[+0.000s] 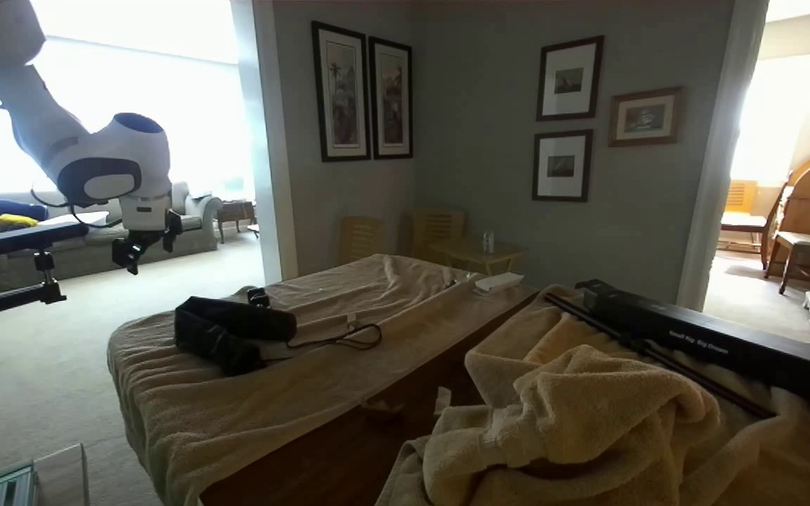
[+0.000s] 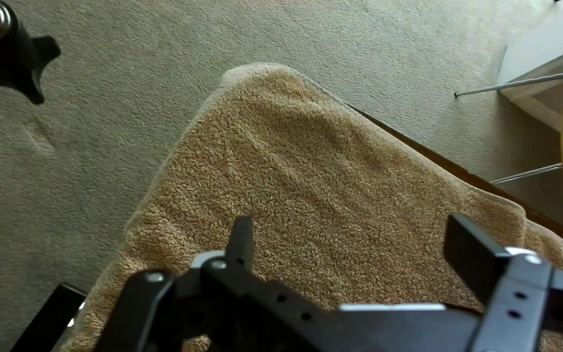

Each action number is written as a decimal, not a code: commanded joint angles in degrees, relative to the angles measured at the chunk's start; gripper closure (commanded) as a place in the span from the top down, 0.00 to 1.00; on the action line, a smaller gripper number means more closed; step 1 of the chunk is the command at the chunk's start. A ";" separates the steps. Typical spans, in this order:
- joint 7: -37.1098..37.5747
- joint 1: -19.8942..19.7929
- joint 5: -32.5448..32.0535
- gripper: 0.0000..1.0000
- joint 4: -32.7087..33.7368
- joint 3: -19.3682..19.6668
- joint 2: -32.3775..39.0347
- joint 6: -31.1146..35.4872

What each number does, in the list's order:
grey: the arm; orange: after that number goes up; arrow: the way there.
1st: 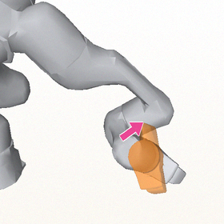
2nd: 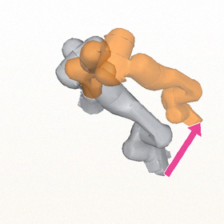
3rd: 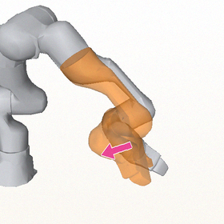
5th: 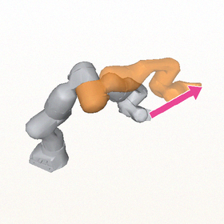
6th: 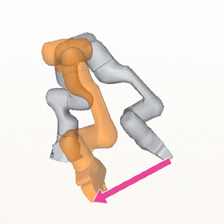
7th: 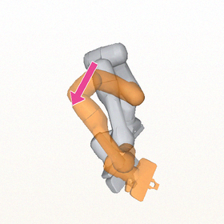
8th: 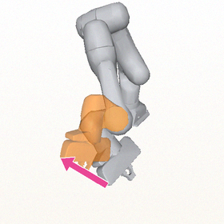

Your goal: Move the black cover forwards.

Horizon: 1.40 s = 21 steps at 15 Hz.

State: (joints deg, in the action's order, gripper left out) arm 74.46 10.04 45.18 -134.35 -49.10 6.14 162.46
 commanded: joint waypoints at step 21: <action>1.15 5.81 10.12 1.00 -15.71 12.13 -18.29 -3.47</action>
State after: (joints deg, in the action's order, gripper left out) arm 74.77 13.47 56.47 -149.94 -39.43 -12.38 158.73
